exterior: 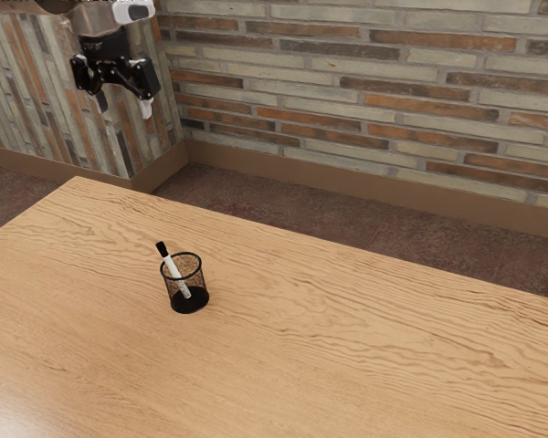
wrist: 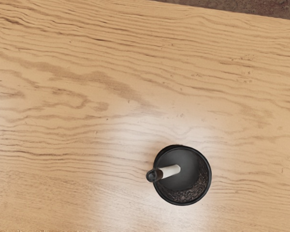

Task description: Take the marker out of the pen holder and place it to the left of the pen holder.

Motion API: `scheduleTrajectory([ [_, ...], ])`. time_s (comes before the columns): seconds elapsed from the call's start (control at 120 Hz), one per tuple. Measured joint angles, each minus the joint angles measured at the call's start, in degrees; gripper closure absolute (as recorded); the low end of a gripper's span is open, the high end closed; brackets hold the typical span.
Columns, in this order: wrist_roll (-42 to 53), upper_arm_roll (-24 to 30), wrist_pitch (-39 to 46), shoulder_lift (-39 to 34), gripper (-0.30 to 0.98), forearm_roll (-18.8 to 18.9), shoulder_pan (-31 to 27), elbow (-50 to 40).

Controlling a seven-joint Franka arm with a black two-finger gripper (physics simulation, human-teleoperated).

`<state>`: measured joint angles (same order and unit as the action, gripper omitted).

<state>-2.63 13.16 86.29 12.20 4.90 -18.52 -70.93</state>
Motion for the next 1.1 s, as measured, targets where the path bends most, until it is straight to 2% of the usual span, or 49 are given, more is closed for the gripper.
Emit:
scheduleTrajectory([
  [0.142, -1.18, 0.24, 0.39, 3.62, 0.00, 1.33, -0.06, 0.27],
  [0.258, -1.95, -0.69, 2.45, 9.06, 0.00, 4.06, -0.03, 0.44],
  [0.4, -2.74, -2.65, 3.54, 16.92, 0.00, 4.98, -0.37, 4.42],
  [0.542, -3.34, -3.57, 5.95, 19.61, 0.04, 2.95, -0.70, 1.66],
  [0.892, -4.30, -4.94, 20.06, 20.00, 0.12, -1.07, -1.25, -8.84],
  [1.1, -4.69, -5.41, 25.27, 19.96, 0.14, -2.99, -1.26, -14.19],
])
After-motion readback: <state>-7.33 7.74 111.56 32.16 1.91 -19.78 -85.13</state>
